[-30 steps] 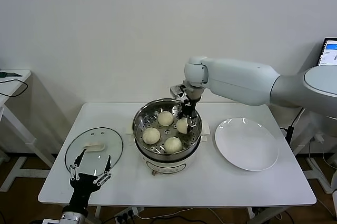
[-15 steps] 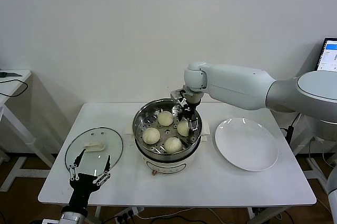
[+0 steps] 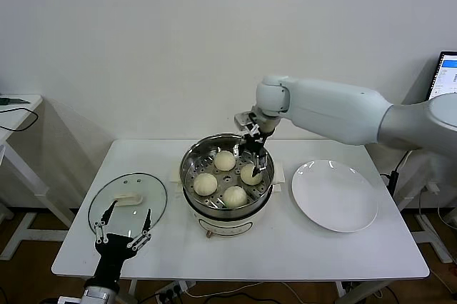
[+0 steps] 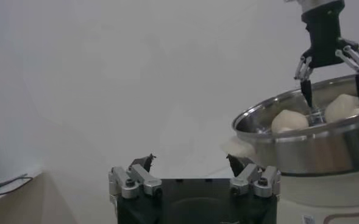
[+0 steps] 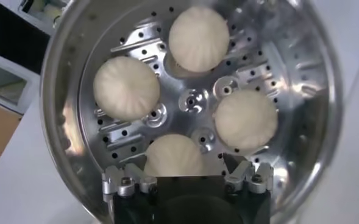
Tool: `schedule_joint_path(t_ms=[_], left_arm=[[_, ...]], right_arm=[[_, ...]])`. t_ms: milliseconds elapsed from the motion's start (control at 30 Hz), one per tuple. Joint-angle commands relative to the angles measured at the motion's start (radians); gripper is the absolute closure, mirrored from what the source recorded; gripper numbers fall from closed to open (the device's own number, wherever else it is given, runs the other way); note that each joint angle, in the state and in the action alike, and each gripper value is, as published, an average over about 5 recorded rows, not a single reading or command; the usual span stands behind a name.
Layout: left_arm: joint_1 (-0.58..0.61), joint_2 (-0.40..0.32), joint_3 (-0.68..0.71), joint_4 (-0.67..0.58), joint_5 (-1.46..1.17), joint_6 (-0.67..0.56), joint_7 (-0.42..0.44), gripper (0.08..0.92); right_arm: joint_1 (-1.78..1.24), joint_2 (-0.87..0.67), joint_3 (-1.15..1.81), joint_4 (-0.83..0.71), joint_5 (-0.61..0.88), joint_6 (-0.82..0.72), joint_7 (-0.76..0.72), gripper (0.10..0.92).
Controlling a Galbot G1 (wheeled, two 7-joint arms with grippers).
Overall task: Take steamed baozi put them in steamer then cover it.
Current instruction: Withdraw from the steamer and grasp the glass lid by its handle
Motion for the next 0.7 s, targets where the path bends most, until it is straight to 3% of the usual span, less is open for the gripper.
schedule_joint_path(t_ms=[33, 200, 367, 533, 700], left_arm=[[-0.014, 0.004, 0.009, 0.006, 0.034, -0.004, -0.005, 0.177], [-0.052, 0.013, 0.007, 0.026, 0.092, -0.017, -0.013, 0.177], [-0.091, 0.024, -0.010, 0.038, 0.106, -0.037, -0.022, 0.177], [-0.125, 0.030, -0.027, 0.047, 0.107, -0.048, -0.026, 0.177], [-0.154, 0.032, -0.034, 0.083, 0.139, -0.062, -0.028, 0.177]], right_arm=[[-0.009, -0.266, 0.166, 0.216, 0.122, 0.093, 0.385, 0.203], [-0.140, -0.427, 0.276, 0.287, 0.151, 0.209, 0.856, 0.203], [-0.446, -0.546, 0.559, 0.306, 0.139, 0.342, 1.164, 0.203], [-0.855, -0.558, 0.977, 0.303, 0.122, 0.469, 1.305, 0.203], [-1.206, -0.482, 1.368, 0.314, 0.085, 0.487, 1.353, 0.203]])
